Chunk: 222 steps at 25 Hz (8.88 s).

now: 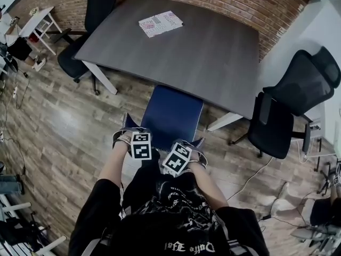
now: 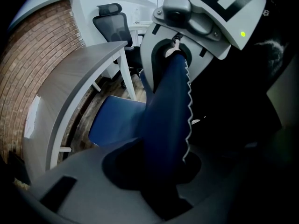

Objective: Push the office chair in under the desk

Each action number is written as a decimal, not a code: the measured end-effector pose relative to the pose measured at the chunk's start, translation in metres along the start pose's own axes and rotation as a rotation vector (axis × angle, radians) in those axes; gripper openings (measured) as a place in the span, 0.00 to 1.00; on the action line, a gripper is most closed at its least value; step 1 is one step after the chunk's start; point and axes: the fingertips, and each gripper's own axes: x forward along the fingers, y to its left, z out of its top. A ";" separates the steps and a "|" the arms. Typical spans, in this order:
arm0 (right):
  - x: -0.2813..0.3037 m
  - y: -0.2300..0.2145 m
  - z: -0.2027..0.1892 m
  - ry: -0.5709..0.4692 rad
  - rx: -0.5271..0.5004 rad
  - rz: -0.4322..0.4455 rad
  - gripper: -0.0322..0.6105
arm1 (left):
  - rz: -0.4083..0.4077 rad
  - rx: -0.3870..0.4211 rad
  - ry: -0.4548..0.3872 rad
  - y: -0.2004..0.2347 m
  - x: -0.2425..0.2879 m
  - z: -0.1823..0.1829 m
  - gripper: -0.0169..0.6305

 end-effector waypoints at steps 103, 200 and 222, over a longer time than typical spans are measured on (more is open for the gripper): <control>0.012 -0.145 0.037 0.051 0.081 0.052 0.20 | -0.137 0.170 0.036 0.149 0.007 0.011 0.21; 0.031 -0.211 0.029 0.047 0.052 0.011 0.22 | -0.145 0.181 0.035 0.207 0.034 0.027 0.25; 0.026 -0.208 0.035 0.001 0.182 -0.002 0.41 | -0.157 0.161 -0.038 0.205 0.032 0.025 0.37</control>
